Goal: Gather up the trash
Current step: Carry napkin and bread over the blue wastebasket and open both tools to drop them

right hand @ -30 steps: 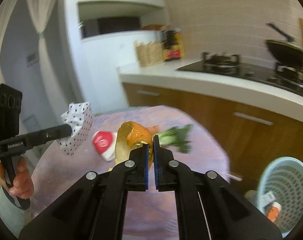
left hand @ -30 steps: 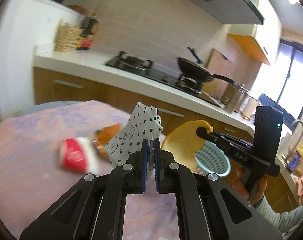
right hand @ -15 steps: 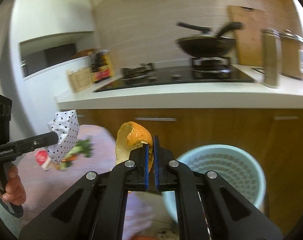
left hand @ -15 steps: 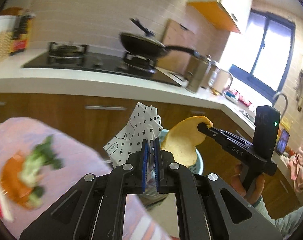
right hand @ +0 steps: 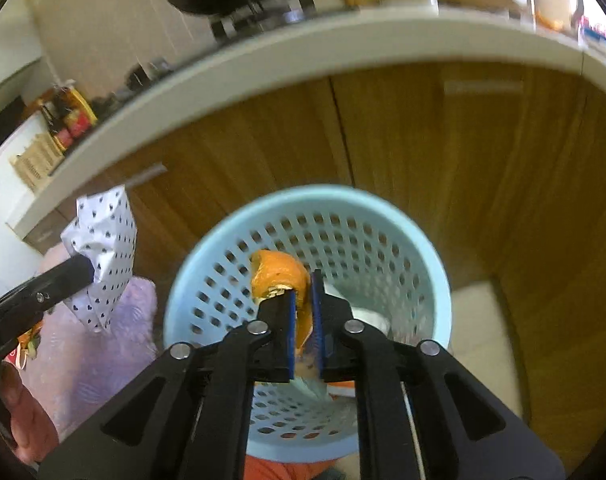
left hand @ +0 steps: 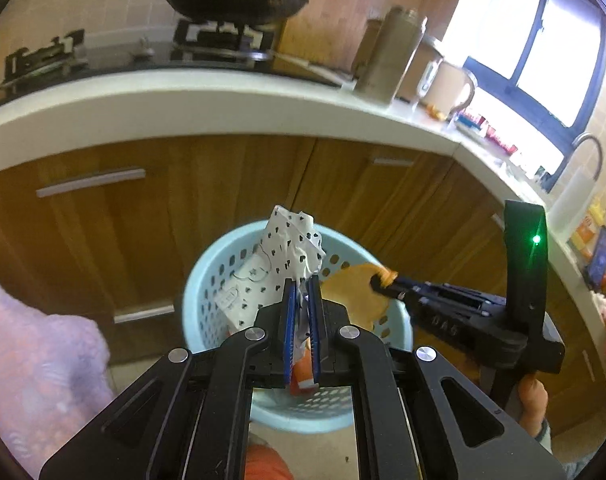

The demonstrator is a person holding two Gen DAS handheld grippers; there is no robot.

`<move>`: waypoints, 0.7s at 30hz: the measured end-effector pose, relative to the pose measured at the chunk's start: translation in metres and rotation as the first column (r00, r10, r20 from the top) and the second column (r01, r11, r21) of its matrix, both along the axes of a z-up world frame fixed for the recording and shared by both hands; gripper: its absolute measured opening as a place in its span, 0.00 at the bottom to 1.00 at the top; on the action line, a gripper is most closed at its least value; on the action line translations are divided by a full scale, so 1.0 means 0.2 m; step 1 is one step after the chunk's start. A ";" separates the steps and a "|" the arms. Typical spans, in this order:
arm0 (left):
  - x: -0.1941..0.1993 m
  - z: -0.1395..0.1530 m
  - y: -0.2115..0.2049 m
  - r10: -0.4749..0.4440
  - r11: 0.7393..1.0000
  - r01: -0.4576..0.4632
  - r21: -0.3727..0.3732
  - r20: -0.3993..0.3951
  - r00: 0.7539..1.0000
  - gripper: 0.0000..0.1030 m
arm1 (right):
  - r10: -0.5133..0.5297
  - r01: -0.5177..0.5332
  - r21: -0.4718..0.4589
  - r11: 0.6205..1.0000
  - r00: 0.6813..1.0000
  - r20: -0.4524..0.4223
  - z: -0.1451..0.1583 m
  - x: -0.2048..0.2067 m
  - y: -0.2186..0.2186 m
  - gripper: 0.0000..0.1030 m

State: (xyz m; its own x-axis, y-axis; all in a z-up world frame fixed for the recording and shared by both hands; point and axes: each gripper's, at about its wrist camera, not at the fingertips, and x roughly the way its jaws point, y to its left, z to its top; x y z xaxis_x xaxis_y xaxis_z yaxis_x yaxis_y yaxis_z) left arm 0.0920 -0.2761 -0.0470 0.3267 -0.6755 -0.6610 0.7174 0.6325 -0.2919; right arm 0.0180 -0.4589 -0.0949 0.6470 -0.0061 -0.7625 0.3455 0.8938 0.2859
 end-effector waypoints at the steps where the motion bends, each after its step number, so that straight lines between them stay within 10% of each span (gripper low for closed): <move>1: 0.02 -0.02 -0.04 0.002 1.000 -0.002 0.017 -0.016 1.000 0.11 | 0.004 -0.004 0.015 1.000 1.000 -0.020 -0.03 0.01 -0.01 0.10; 9: 0.07 -0.15 -0.09 0.032 0.995 -0.027 0.091 -0.050 0.998 0.37 | 0.009 -0.005 0.074 0.997 0.999 -0.046 -0.09 -0.03 -0.10 0.14; 16: 0.01 -0.04 0.05 0.064 0.997 -0.063 0.048 -0.028 0.998 0.47 | 0.033 -0.031 0.041 0.999 0.998 -0.060 -0.04 -0.03 -0.03 0.58; 21: -0.01 0.04 0.20 0.104 0.994 -0.104 0.015 -0.009 0.995 0.47 | 0.070 -0.069 0.025 0.997 0.997 -0.037 0.03 -0.03 0.06 0.62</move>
State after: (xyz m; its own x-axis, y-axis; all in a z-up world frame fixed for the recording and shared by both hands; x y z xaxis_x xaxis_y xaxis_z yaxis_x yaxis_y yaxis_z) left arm 0.0893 -0.2364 -0.0390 0.3882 -0.6287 -0.6738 0.6446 0.7078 -0.2890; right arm 0.0127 -0.4465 -0.0883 0.6160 0.0566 -0.7857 0.2937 0.9090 0.2957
